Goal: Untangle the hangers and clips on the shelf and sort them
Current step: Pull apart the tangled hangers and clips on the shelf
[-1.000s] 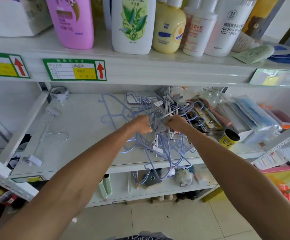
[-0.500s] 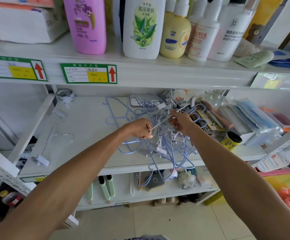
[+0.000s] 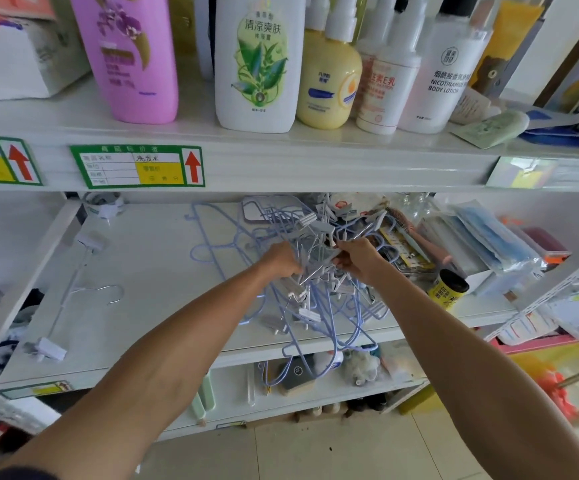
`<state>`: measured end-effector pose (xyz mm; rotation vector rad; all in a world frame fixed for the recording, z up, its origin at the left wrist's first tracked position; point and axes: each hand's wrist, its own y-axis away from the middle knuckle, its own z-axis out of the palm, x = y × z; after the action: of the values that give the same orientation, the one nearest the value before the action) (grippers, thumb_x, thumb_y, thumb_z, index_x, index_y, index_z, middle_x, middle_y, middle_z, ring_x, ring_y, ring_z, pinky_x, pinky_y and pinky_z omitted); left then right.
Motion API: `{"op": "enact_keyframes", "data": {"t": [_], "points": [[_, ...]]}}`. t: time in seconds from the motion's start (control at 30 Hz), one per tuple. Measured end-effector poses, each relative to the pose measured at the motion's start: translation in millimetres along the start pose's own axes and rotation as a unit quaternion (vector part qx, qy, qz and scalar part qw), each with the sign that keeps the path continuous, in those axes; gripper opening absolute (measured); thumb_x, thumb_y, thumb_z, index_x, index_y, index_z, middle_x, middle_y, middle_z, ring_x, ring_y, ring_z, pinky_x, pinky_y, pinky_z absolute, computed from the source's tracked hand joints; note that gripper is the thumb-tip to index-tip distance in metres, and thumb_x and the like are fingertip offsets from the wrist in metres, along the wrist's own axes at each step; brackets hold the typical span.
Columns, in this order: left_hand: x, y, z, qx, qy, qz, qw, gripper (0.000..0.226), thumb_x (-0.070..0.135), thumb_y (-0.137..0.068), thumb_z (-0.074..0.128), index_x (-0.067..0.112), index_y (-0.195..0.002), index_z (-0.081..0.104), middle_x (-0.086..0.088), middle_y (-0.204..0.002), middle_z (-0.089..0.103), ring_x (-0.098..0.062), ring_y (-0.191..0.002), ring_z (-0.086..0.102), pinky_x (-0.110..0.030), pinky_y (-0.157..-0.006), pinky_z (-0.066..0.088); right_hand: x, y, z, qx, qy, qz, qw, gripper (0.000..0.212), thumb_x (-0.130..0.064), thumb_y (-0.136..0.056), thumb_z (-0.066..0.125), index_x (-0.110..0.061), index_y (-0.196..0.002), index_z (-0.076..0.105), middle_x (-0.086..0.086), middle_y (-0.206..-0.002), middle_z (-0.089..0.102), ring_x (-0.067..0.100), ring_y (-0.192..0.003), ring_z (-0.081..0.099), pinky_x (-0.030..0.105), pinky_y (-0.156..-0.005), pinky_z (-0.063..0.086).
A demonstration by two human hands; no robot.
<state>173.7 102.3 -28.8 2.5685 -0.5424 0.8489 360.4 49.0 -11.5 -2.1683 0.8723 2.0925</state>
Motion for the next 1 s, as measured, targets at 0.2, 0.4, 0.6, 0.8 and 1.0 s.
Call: {"op": "enact_keyframes", "data": {"t": [0.2, 0.4, 0.6, 0.8, 1.0], "points": [[10.2, -12.7, 9.9, -0.032, -0.020, 0.001, 0.999, 0.048, 0.023, -0.074, 0.085, 0.001, -0.113, 0.067, -0.014, -0.105, 0.072, -0.028, -0.094, 0.070, -0.034, -0.081, 0.057, -1.5, 2.5, -9.7, -0.019, 0.000, -0.017, 1.000, 0.022, -0.006, -0.102, 0.048, 0.001, -0.083, 0.056, 0.015, -0.063, 0.057, 0.019, -0.049, 0.057, 0.027, -0.051, 0.050], [11.7, -8.5, 10.1, -0.017, -0.052, 0.042, 0.998, 0.013, 0.008, -0.083, 0.073, 0.003, -0.095, 0.073, -0.013, -0.100, 0.074, -0.020, -0.086, 0.068, -0.026, -0.073, 0.047, -4.7, 7.9, -6.2, -0.040, -0.006, -0.031, 0.999, 0.021, -0.008, -0.102, 0.049, 0.002, -0.086, 0.059, 0.017, -0.069, 0.062, 0.019, -0.051, 0.064, 0.026, -0.053, 0.055], [3.8, -4.4, 10.4, 0.024, -0.029, 0.067, 0.997, 0.009, 0.009, -0.084, 0.072, 0.007, -0.092, 0.074, -0.010, -0.091, 0.074, -0.013, -0.071, 0.064, -0.026, -0.074, 0.052, -7.3, 10.1, -2.9, -0.034, -0.004, -0.035, 0.999, 0.024, -0.014, -0.100, 0.055, 0.005, -0.086, 0.061, 0.019, -0.067, 0.067, 0.019, -0.050, 0.065, 0.023, -0.050, 0.055], [1.1, -1.7, 11.0, 0.056, 0.047, 0.059, 0.996, 0.013, -0.005, -0.083, 0.066, 0.003, -0.090, 0.073, -0.014, -0.085, 0.072, -0.005, -0.055, 0.058, -0.007, -0.037, 0.038, -8.9, 1.9, -0.5, 0.020, 0.047, -0.028, 0.998, 0.027, -0.020, -0.098, 0.060, 0.002, -0.083, 0.063, 0.017, -0.070, 0.073, 0.017, -0.046, 0.059, 0.024, -0.043, 0.044], [-0.6, -3.5, 15.4, 0.064, 0.102, 0.047, 0.992, 0.009, -0.003, -0.083, 0.069, 0.001, -0.091, 0.073, -0.010, -0.079, 0.068, -0.008, -0.061, 0.061, -0.007, -0.040, 0.040, -8.7, 4.0, -3.3, 0.023, 0.035, -0.021, 0.999, 0.025, -0.020, -0.097, 0.062, 0.003, -0.087, 0.065, 0.017, -0.072, 0.074, 0.014, -0.043, 0.061, 0.021, -0.035, 0.039]]}}
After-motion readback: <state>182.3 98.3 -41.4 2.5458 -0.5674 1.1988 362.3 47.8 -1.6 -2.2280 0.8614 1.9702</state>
